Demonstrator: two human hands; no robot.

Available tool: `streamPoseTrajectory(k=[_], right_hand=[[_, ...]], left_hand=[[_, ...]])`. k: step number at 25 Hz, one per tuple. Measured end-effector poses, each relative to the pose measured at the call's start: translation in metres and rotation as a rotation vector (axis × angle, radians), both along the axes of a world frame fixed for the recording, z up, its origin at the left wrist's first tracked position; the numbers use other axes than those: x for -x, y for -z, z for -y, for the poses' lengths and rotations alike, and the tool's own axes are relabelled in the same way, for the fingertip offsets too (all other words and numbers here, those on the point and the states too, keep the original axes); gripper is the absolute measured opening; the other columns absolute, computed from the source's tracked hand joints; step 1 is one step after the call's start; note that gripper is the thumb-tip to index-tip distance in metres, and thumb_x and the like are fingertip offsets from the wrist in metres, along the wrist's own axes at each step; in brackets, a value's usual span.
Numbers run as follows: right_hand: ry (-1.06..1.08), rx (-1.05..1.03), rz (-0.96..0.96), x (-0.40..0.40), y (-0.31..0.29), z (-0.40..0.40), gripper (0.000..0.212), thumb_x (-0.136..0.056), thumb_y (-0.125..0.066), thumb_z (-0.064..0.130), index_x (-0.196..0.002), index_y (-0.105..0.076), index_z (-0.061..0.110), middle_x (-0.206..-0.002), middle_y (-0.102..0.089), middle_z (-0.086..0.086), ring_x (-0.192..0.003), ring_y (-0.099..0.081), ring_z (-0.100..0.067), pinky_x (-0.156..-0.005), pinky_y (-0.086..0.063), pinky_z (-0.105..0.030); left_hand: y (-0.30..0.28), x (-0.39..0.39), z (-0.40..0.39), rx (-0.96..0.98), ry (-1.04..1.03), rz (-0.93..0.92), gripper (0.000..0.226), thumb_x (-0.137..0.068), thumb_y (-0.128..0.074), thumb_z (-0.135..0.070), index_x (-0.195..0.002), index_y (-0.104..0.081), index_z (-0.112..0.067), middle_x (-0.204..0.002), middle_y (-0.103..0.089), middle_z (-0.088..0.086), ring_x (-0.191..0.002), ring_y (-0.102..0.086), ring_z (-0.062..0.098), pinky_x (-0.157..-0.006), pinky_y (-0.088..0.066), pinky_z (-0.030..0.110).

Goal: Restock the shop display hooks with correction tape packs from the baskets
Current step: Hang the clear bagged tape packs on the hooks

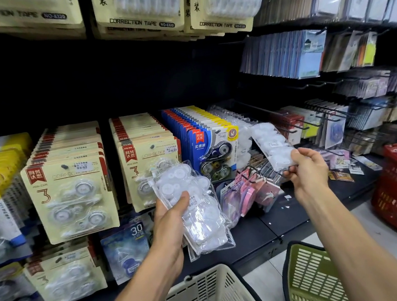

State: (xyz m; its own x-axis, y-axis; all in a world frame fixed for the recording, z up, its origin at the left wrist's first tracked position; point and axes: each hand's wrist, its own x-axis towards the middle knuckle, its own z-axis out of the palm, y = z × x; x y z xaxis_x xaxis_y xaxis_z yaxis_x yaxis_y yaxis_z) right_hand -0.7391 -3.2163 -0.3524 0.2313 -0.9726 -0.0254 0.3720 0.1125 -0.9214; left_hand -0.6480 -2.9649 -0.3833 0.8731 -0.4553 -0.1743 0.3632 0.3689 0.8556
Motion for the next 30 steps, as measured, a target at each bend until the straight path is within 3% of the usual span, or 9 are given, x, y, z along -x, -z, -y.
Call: streamPoseTrajectory(k=[7,18,20,22,24,26,28,30], right_hand=[[-0.011,0.028,-0.036,0.004,-0.001,-0.004,0.019,-0.099,-0.055,0.003,-0.085,-0.055,0.017,-0.065,-0.047,-0.005,-0.037,-0.04,-0.005,-0.036,-0.036,-0.019],[0.012,0.028,-0.012,-0.003,0.006,-0.004,0.011,-0.101,-0.057,0.01,-0.108,-0.048,0.011,-0.067,-0.046,-0.007,-0.04,-0.047,-0.006,-0.04,-0.05,-0.021],[-0.04,0.01,-0.004,-0.002,0.003,-0.007,0.012,-0.102,-0.054,0.009,-0.113,-0.05,0.01,-0.076,-0.051,-0.009,-0.052,-0.052,-0.012,-0.048,-0.055,-0.024],[-0.156,-0.034,0.037,-0.001,0.001,-0.009,0.025,-0.102,-0.051,0.004,-0.127,-0.051,0.007,-0.095,-0.056,-0.009,-0.071,-0.061,-0.02,-0.065,-0.06,-0.031],[-0.301,-0.1,0.122,0.0,-0.001,-0.01,0.049,-0.1,-0.052,0.0,-0.146,-0.041,0.01,-0.118,-0.055,-0.009,-0.1,-0.065,-0.033,-0.085,-0.059,-0.04],[-0.409,-0.172,0.18,0.001,-0.002,-0.013,0.067,-0.099,-0.054,0.003,-0.157,-0.025,0.022,-0.147,-0.041,-0.012,-0.123,-0.054,-0.045,-0.103,-0.05,-0.047],[-0.439,-0.138,0.034,-0.003,-0.001,-0.017,0.077,-0.098,-0.057,0.009,-0.159,-0.014,0.029,-0.162,-0.024,-0.01,-0.134,-0.042,-0.046,-0.108,-0.045,-0.046],[-0.429,-0.011,-0.271,-0.007,0.003,-0.023,0.078,-0.097,-0.061,0.013,-0.159,-0.016,0.028,-0.16,-0.031,-0.008,-0.132,-0.044,-0.038,-0.103,-0.048,-0.042]], left_hand=[[0.0,0.0,0.0,0.0,0.001,0.012,0.023,-0.098,-0.063,-0.012,-0.117,-0.063,-0.027,-0.115,-0.075,-0.001,-0.108,-0.071,0.026,-0.102,-0.052,0.053],[0.003,-0.001,-0.001,-0.008,0.013,0.015,0.026,-0.097,-0.066,-0.014,-0.119,-0.064,-0.028,-0.121,-0.074,-0.001,-0.115,-0.068,0.025,-0.107,-0.049,0.052],[0.003,-0.002,-0.002,-0.006,0.012,0.01,0.028,-0.097,-0.066,-0.015,-0.121,-0.063,-0.028,-0.123,-0.073,-0.002,-0.117,-0.067,0.026,-0.109,-0.047,0.052],[0.003,-0.001,-0.002,-0.014,0.021,0.009,0.028,-0.096,-0.066,-0.016,-0.121,-0.063,-0.029,-0.124,-0.073,-0.002,-0.117,-0.067,0.026,-0.109,-0.047,0.052],[0.002,0.0,-0.002,-0.022,0.021,0.015,0.028,-0.096,-0.066,-0.016,-0.121,-0.063,-0.029,-0.124,-0.073,-0.002,-0.117,-0.067,0.026,-0.109,-0.047,0.052],[0.003,0.0,-0.001,-0.033,0.017,0.02,0.032,-0.096,-0.067,-0.017,-0.126,-0.062,-0.028,-0.123,-0.073,-0.002,-0.117,-0.067,0.026,-0.109,-0.047,0.052],[0.002,-0.001,-0.001,-0.041,0.013,0.015,0.033,-0.096,-0.067,-0.018,-0.127,-0.061,-0.028,-0.124,-0.073,-0.001,-0.117,-0.067,0.026,-0.108,-0.048,0.052],[0.001,-0.001,-0.001,-0.045,0.013,0.0,0.03,-0.099,-0.062,-0.022,-0.128,-0.06,-0.028,-0.123,-0.073,0.002,-0.113,-0.068,0.027,-0.102,-0.052,0.051]])
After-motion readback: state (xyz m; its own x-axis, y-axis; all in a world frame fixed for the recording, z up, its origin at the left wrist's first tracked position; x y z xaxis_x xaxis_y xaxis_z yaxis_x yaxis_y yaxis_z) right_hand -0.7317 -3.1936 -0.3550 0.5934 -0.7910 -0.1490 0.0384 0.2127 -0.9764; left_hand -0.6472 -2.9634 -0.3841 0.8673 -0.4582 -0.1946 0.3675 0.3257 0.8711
